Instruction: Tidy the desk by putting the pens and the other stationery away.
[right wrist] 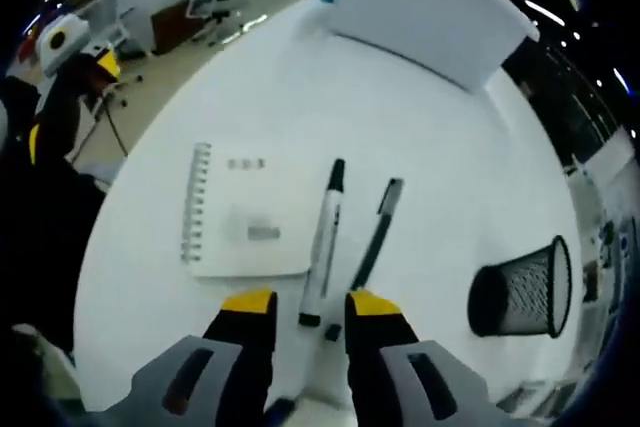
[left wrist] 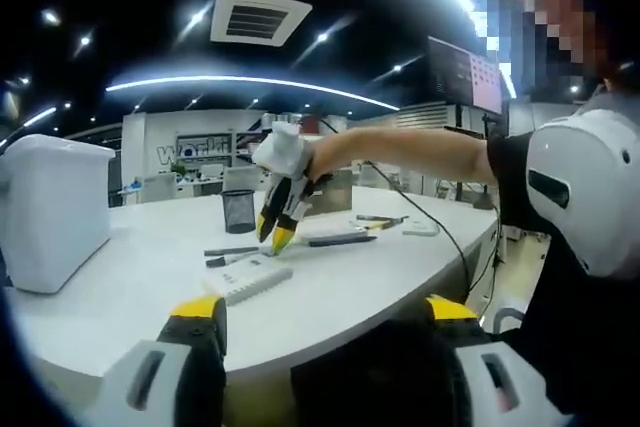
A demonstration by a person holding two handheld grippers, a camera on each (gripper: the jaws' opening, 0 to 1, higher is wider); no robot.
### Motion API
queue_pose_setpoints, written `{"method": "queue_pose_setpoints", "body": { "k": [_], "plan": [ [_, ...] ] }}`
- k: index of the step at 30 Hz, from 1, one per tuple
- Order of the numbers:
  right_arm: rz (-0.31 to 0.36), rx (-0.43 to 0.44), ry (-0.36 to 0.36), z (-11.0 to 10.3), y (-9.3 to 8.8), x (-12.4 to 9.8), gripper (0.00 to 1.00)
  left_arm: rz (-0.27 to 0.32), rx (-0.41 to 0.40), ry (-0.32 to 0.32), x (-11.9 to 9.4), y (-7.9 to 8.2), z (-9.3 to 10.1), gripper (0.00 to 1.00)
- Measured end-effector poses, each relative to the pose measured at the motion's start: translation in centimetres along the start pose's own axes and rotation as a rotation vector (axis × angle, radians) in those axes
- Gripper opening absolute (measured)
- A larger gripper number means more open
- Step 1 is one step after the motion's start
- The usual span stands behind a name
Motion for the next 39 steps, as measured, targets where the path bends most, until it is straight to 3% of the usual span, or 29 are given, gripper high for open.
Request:
{"method": "queue_pose_setpoints", "body": {
  "k": [28, 33, 39],
  "plan": [
    [-0.046, 0.157, 0.101, 0.4, -0.6, 1.8, 0.13, -0.003, -0.006, -0.012, 0.2, -0.5, 0.2, 0.78],
    [-0.086, 0.187, 0.115, 0.9, -0.7, 1.9, 0.09, -0.003, -0.007, -0.014, 0.3, -0.4, 0.3, 0.78],
    [-0.176, 0.116, 0.126, 1.3, -0.5, 2.1, 0.09, -0.004, -0.006, -0.021, 0.3, -0.5, 0.4, 0.78]
  ]
}}
Point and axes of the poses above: the point that each gripper's makers call its tool centre point, and the gripper's own axes: x roughly forward along the fingers, z roughly to its right, y roughly out of its top, the point moved 2 cm from there along -x, roughly backward along the fingers, and after that the axes turned 12 degrees about -x, right-handed, at the moved point
